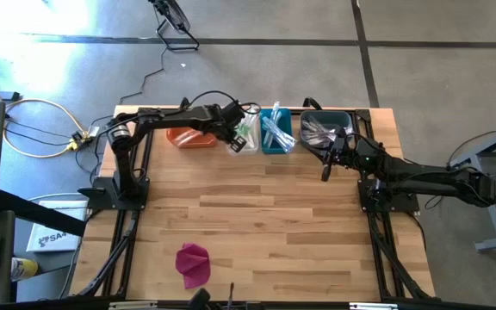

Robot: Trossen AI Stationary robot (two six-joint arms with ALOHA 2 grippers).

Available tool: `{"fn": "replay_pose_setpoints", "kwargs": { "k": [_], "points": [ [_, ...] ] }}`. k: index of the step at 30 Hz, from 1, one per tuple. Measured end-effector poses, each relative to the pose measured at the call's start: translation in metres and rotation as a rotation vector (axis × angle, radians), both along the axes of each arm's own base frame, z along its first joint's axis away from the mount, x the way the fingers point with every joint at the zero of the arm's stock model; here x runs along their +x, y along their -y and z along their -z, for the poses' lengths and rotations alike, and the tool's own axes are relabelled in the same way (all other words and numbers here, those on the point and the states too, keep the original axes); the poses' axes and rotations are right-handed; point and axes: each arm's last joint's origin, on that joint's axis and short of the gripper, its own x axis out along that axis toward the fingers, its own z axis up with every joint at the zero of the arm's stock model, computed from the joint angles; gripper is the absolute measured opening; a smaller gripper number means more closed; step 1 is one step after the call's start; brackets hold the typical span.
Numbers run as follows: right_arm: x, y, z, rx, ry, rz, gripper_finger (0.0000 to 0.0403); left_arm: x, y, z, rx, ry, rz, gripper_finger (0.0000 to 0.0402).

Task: Pick & Place Toothbrushes
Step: Put the green toothbrush into the transparent bin

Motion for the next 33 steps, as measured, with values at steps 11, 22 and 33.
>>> {"fn": "replay_pose_setpoints", "kwargs": {
  "k": [11,22,33],
  "points": [
    [0.0,0.0,0.001,0.003,-0.009,0.0,0.0002,0.006,-0.005,0.003,0.179,-0.044,-0.053,0.0005],
    [0.0,0.0,0.001,0.01,-0.012,0.0,0.0002,0.015,-0.009,-0.003,0.272,0.019,0.004,0.0005],
    [0.0,0.0,0.002,0.013,-0.019,0.0,0.0002,0.016,-0.007,-0.003,0.236,0.038,0.048,0.0005]
  ]
}}
